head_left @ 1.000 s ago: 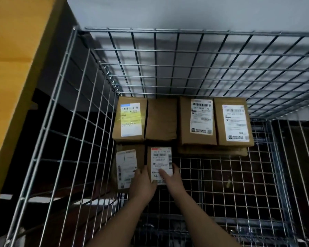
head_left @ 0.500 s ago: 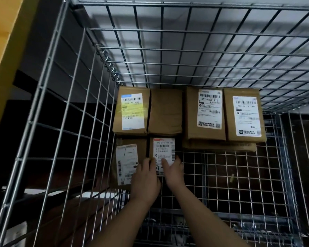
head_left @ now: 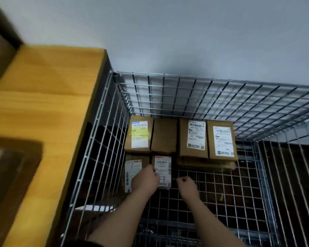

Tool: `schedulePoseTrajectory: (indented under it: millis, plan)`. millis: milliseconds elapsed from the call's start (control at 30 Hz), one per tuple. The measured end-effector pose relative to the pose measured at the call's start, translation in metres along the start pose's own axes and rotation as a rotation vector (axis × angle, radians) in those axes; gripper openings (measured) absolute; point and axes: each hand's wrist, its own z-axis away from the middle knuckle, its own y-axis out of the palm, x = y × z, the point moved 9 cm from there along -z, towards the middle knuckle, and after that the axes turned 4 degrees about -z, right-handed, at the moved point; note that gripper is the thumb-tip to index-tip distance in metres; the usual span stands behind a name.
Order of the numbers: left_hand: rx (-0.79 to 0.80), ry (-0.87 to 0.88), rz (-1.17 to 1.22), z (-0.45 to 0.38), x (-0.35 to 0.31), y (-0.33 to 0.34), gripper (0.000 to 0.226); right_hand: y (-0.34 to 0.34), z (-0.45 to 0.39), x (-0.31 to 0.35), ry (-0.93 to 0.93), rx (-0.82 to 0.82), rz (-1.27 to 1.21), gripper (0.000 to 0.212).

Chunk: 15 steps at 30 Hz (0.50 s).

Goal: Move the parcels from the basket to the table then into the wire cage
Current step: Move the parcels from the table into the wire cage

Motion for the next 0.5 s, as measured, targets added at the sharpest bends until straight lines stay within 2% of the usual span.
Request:
schedulePoseTrajectory:
  millis: [67,267,367,500]
  plan:
    - [-0.011,-0.026,0.05,0.032,-0.016,-0.035,0.026,-0.022,0.033,0.025,-0.028,-0.015,0.042,0.017]
    - [-0.164,0.036,0.143,0.136,-0.058,-0.164,0.03,-0.072,0.136,0.151,-0.208,-0.036,0.004,0.021]
    - [-0.288,0.034,0.177,0.188,-0.049,-0.23,0.029,-0.084,0.194,0.224,-0.357,-0.037,-0.011,0.017]
    - [-0.43,0.036,0.239,0.246,-0.014,-0.308,0.027,-0.076,0.269,0.308,-0.516,-0.012,-0.081,0.026]
